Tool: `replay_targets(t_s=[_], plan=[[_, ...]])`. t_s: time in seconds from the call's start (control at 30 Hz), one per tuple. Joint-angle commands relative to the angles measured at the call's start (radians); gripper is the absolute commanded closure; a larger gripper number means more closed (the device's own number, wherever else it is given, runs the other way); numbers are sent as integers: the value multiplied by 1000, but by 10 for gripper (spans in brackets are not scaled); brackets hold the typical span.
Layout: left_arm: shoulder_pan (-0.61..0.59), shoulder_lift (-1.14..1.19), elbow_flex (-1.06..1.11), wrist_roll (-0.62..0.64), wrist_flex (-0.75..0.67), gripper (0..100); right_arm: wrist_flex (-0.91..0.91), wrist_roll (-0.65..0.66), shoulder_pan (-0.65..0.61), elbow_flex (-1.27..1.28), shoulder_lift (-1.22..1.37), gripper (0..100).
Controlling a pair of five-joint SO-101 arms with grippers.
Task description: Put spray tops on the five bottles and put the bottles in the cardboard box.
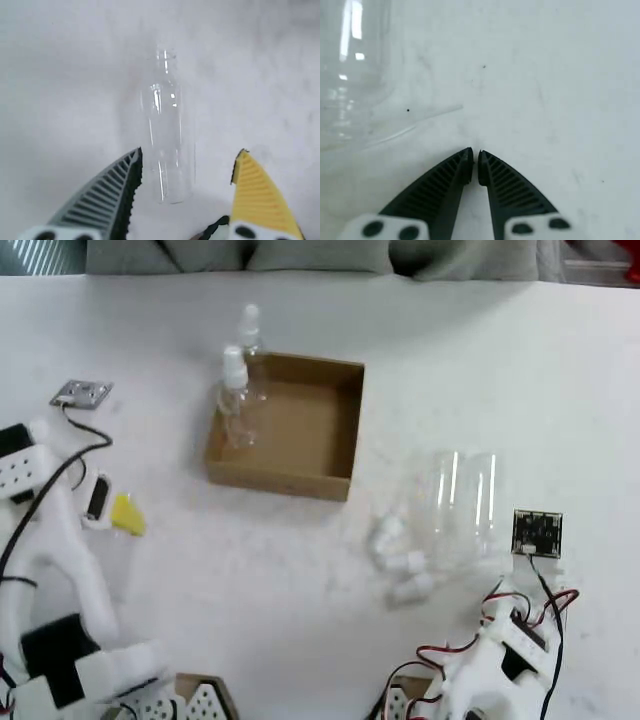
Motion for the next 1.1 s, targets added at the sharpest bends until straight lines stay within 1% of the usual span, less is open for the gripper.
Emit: replay_targets(t_s=[0.0, 0.1, 0.3, 0.5, 0.67, 0.83, 0.9, 1.0, 1.07], plan=[[36, 45, -126, -6, 68, 705, 8, 9, 2, 9, -8, 981], [51, 82, -175, -5, 83, 705, 8, 9, 1, 9, -8, 981], [51, 180, -180, -6, 5, 709, 8, 9, 1, 9, -10, 981], [50, 283, -187, -9, -8, 705, 8, 9, 1, 9, -10, 981], [35, 289, -187, -14, -63, 705, 8, 9, 1, 9, -10, 981], [35, 289, -189, -14, -64, 703, 8, 9, 1, 9, -10, 981], [35, 282, -190, -14, -64, 676, 8, 9, 1, 9, -10, 981], [35, 243, -195, -14, -55, 609, 8, 9, 1, 9, -10, 981], [36, 216, -201, -14, -43, 608, 8, 9, 1, 9, -10, 981]])
